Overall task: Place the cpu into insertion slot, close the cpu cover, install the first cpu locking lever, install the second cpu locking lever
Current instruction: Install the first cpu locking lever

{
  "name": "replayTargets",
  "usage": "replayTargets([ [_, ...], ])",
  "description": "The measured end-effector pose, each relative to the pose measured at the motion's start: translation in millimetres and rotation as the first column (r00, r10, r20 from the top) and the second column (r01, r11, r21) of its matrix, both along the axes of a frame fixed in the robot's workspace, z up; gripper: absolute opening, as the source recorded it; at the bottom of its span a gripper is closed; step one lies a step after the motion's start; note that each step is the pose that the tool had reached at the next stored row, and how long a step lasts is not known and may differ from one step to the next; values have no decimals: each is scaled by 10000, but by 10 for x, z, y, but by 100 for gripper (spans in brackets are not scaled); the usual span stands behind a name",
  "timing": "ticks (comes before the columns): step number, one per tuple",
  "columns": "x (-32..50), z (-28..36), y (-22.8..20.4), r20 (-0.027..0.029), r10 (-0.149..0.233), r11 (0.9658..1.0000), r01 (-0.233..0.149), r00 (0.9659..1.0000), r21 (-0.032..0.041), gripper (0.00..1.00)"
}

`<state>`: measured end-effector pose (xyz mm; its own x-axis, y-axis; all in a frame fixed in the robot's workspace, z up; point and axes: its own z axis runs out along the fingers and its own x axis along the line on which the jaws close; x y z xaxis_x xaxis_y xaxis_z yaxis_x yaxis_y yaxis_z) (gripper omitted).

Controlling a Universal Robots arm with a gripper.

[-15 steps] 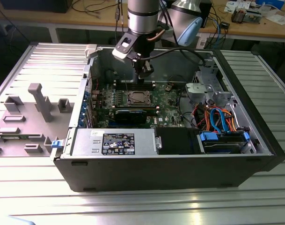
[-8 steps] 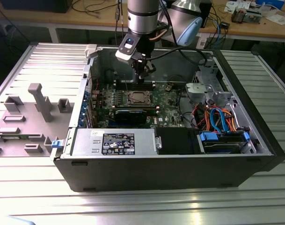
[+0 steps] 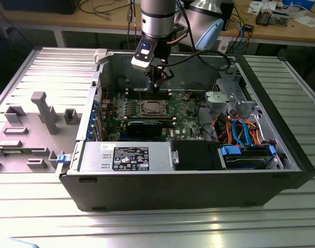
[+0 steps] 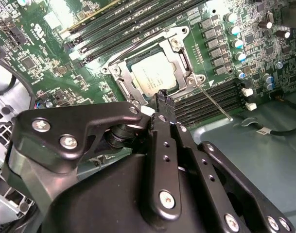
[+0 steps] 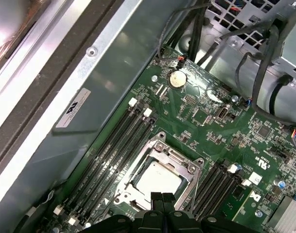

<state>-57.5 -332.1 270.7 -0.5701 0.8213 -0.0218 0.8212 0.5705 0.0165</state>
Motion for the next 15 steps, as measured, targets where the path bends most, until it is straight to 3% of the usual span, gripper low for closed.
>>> replayTargets([
  [4,0,0,0,-1,45,10000,-45,10000,-1,11],
  [6,0,-3,0,1,635,9980,-635,9980,0,11],
  [8,0,-5,0,-1,1127,9936,-1127,9936,-2,11],
  [11,-1,-12,0,1,1998,9798,-1998,9798,-1,11],
  [13,-1,-14,0,1,2580,9661,-2580,9661,0,11],
  [14,-17,-14,-2,1,2716,9624,-2716,9624,1,11],
  [15,-30,-14,-5,0,2740,9617,-2740,9617,-1,11],
])
